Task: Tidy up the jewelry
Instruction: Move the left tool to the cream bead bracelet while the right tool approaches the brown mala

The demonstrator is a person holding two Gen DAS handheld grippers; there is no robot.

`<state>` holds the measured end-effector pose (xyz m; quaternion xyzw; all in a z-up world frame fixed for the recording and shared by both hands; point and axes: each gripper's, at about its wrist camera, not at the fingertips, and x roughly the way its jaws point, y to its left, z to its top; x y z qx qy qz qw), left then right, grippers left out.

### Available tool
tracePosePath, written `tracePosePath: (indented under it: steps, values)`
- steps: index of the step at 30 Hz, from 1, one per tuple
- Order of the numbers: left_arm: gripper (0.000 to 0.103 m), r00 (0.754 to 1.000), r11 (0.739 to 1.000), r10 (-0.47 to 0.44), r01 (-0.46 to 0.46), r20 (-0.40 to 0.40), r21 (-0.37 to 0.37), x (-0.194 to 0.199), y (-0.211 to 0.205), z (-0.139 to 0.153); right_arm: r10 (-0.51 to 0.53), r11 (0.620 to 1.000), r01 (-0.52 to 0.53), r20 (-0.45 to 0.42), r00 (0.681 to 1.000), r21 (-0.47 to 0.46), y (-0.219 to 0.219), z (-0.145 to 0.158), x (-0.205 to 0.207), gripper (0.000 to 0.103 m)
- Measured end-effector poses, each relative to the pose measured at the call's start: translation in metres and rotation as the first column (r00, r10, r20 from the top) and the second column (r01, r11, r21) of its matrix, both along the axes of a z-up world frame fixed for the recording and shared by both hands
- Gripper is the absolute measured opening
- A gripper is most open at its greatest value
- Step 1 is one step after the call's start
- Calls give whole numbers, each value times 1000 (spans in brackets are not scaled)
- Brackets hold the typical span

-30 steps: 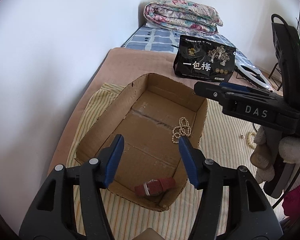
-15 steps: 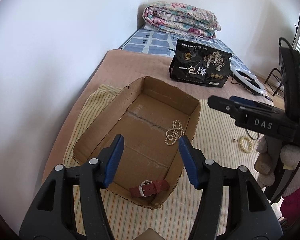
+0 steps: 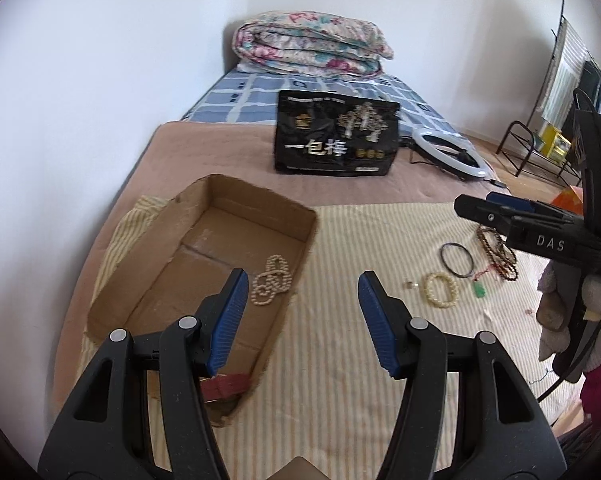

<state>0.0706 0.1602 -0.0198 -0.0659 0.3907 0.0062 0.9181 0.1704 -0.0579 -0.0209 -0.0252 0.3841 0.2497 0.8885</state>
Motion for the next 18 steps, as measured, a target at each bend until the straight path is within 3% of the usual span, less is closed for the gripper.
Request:
tracePosePath:
  steps: [18]
  values:
    - [59, 978, 984, -158, 145, -138, -104, 43, -85, -36, -249, 964, 241, -69, 966, -108, -154, -27, 28, 87]
